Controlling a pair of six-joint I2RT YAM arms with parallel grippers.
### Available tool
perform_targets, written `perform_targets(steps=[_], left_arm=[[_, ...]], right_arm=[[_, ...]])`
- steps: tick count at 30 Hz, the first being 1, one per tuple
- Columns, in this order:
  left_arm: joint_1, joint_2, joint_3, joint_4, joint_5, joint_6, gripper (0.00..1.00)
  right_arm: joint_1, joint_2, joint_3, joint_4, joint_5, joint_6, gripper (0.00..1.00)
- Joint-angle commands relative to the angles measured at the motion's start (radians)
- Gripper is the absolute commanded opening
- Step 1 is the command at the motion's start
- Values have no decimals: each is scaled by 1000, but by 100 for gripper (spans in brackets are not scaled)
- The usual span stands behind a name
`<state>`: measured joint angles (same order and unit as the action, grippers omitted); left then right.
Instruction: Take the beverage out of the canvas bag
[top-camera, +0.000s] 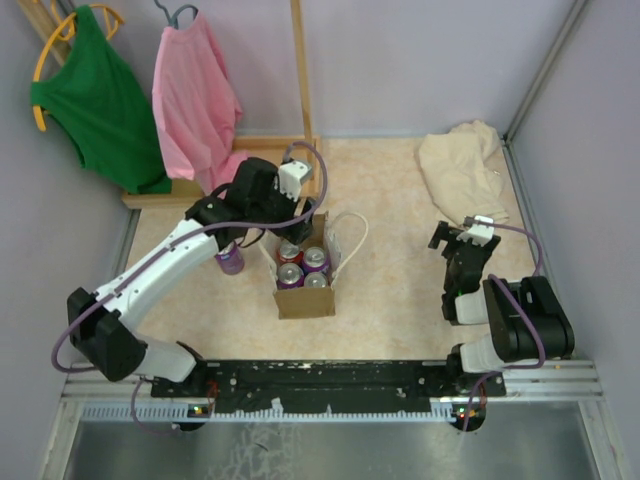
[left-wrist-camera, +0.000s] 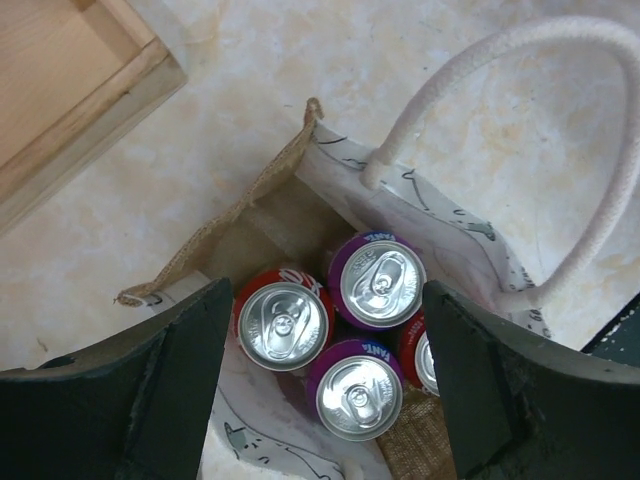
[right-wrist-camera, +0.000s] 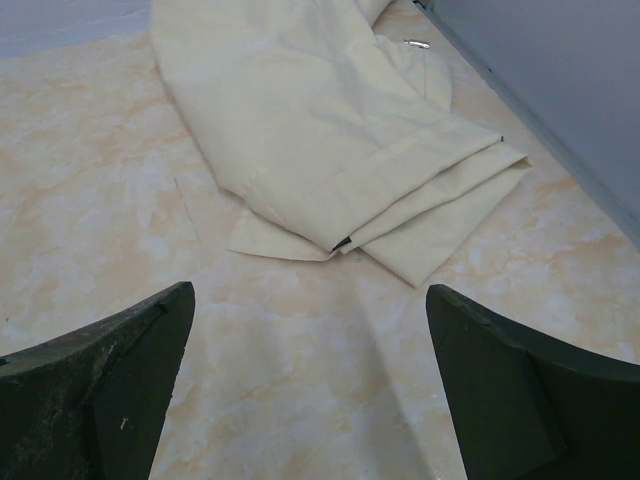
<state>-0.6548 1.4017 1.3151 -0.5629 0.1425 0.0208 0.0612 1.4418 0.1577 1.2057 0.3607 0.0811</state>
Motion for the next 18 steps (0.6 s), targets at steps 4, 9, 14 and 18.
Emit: perform_targets(steps=[4,9,14,18], left_arm=[[-1,8,-57,-53,-175,-36,87],[9,34,-92,-38,-206,-39,86],[13,58,-121,-25,-185,-39,82],[17,55,-134,-18,-163,-41,80]], right_arm=[[-4,3,6,42,0,-10,99],[-4,3,6,42,0,-10,99],[-4,3,6,42,0,-10,99],[-4,3,6,42,1,-9,99]])
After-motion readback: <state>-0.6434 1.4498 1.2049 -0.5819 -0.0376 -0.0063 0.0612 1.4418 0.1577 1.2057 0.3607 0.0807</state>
